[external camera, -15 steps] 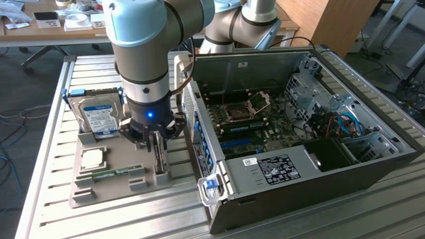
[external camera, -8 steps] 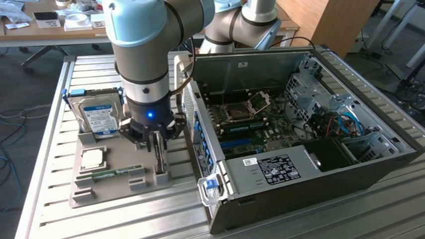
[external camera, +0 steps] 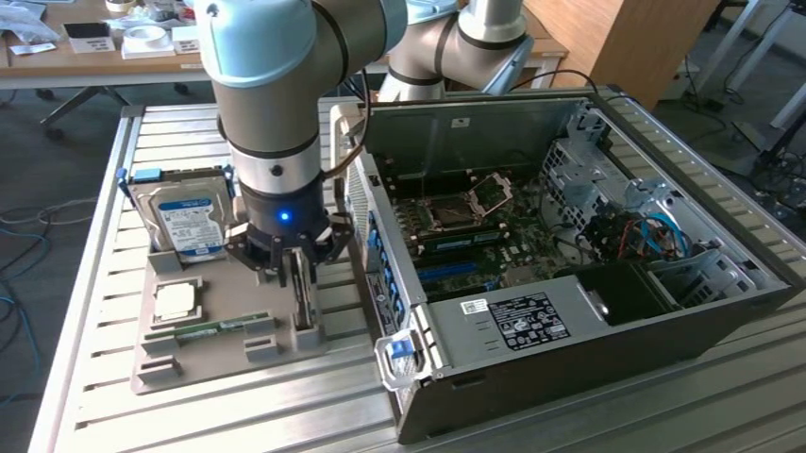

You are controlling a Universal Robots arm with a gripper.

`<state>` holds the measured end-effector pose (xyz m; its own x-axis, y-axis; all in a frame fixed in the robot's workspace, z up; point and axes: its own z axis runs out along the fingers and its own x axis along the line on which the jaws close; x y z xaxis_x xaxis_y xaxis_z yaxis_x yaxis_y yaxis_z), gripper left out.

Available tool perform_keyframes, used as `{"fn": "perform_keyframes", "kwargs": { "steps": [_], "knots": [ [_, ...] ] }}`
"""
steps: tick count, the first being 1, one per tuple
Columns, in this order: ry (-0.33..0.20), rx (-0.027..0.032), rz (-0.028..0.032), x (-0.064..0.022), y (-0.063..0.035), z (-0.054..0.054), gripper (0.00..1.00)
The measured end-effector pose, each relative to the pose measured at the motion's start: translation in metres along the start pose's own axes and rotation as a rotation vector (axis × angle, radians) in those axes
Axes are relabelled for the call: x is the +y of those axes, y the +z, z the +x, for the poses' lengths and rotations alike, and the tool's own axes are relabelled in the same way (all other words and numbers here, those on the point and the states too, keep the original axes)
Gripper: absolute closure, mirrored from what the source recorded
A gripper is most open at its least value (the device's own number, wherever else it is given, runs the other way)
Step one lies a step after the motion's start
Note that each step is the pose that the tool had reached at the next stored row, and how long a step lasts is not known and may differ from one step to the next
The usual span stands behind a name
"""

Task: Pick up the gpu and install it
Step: 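Pick up the gpu and move the gpu toward the slot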

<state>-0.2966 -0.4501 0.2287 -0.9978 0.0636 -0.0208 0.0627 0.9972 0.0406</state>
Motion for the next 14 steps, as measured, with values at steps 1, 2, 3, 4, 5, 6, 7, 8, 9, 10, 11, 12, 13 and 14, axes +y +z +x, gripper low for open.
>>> {"fn": "perform_keyframes", "kwargs": {
  "steps": [1,2,3,4,5,6,7,8,9,10,11,12,13,14],
  "knots": [
    [0.0,0.0,0.0,0.0004,0.0,0.0,0.58],
    [0.0,0.0,-0.0001,0.0007,0.0001,0.0,0.58],
    [0.0,0.0,-0.0001,0.0008,0.0001,0.0,0.58],
    [0.0,0.0,-0.0001,0.0007,0.0001,0.0,0.58],
    [0.0,0.0,0.0,0.0008,0.0001,0.0,0.58],
    [0.0,0.0,0.0,0.001,0.0001,0.0,0.58],
    [0.0,-0.0001,-0.0001,0.0014,0.0001,0.0001,0.58],
    [0.0,0.0,0.0,0.0017,0.0001,0.0001,0.58],
    [0.0,0.0,0.0,0.002,0.0001,0.0001,0.58],
    [0.0,0.0,0.0,0.002,0.0001,0.0001,0.58],
    [0.0,0.0,-0.0001,0.0021,0.0001,0.0001,0.58],
    [0.0,0.0,-0.0001,0.0021,0.0001,-0.0001,0.58],
    [0.0,0.0,-0.0001,0.0021,0.0001,-0.0002,0.58],
    [0.0,0.0,-0.0001,0.0021,0.0001,-0.0002,0.58]
  ]
}}
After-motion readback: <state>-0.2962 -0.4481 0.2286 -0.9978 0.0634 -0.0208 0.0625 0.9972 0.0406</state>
